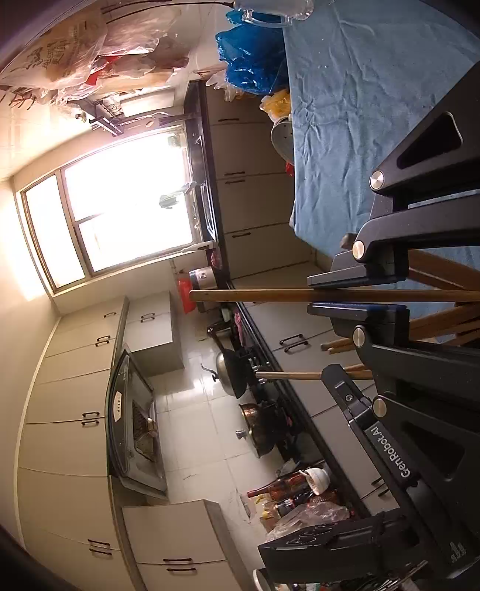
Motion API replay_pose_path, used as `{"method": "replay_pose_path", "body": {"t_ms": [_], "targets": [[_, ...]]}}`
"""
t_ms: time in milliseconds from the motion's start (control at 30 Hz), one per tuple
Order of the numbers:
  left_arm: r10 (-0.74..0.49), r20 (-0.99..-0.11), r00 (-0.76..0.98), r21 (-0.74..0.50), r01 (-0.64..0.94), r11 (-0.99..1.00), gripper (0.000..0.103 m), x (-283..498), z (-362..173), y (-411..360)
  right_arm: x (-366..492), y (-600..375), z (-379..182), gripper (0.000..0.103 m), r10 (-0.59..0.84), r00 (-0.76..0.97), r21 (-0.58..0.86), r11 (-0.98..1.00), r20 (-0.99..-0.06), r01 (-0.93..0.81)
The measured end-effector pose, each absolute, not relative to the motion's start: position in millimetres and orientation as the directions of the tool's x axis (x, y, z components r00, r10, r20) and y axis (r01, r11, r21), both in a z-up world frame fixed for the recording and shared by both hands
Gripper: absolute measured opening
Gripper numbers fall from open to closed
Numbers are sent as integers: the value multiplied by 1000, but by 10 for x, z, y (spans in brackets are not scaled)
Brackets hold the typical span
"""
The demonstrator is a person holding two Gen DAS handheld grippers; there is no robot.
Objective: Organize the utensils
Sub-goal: 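Lower both chopsticks into the black holder and open both grippers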
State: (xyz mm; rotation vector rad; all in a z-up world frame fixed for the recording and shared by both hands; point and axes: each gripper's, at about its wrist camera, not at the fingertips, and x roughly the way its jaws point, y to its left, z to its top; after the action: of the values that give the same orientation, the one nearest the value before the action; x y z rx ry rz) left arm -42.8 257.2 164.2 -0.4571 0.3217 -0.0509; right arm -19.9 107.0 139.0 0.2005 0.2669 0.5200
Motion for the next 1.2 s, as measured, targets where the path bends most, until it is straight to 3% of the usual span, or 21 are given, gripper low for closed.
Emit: {"method": "replay_pose_path", "body": {"t_ms": [600, 967, 1033, 1100, 1200], "targets": [[-108, -239, 965, -429, -5, 903, 7, -393, 1692, 2546, -230, 1086, 1329, 8, 497, 845, 225, 862, -197, -454], [-75, -282, 956, -433, -57, 900, 7, -552, 1684, 2584, -259, 1067, 1273, 10, 503, 834, 224, 860, -226, -458], [-49, -291, 956, -424, -83, 902, 7, -628, 1729, 2601, -274, 1042, 1276, 14, 502, 836, 229, 860, -223, -455], [-46, -296, 954, -427, -89, 900, 8, -689, 1753, 2626, -296, 1001, 1287, 37, 498, 840, 238, 861, -215, -450], [-25, -309, 951, -429, -116, 896, 26, -820, 1785, 2663, -342, 949, 1317, 44, 495, 844, 245, 861, -207, -445]]}}
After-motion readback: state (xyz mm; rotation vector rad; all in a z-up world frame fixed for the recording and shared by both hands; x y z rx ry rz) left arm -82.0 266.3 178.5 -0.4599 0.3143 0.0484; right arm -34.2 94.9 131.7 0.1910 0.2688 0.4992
